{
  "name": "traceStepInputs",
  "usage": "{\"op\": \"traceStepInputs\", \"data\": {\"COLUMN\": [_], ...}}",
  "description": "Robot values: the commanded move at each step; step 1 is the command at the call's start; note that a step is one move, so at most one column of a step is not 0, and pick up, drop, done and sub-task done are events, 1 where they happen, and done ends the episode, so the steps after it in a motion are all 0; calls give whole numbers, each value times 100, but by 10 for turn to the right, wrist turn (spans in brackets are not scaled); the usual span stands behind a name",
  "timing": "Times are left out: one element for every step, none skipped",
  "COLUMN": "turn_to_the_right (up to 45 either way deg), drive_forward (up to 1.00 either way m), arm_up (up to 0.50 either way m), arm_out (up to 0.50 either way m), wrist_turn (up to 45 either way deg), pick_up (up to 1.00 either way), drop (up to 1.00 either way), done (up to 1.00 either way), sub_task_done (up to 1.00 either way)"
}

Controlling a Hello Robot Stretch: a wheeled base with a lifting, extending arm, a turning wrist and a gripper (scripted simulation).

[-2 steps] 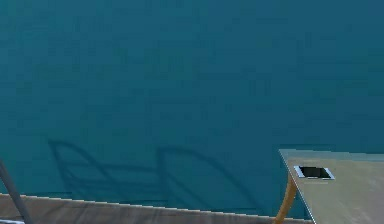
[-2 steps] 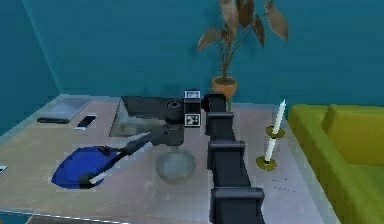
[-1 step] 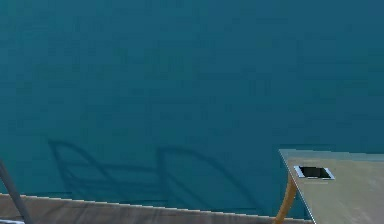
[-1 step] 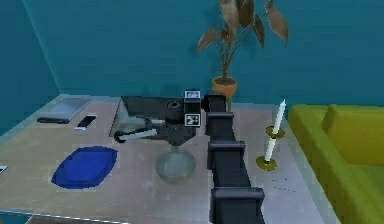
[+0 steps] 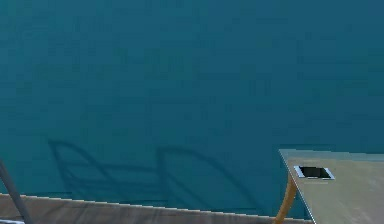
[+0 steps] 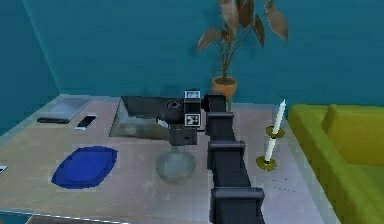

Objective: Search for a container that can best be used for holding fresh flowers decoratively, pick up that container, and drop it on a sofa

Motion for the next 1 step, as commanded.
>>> {"op": "traceStepInputs", "data": {"turn_to_the_right": [0], "drive_forward": [0], "arm_up": [-30], "arm_out": [0], "wrist_turn": [0], "pick_up": [0], "drop": [0], "done": [0], "sub_task_done": [0]}}
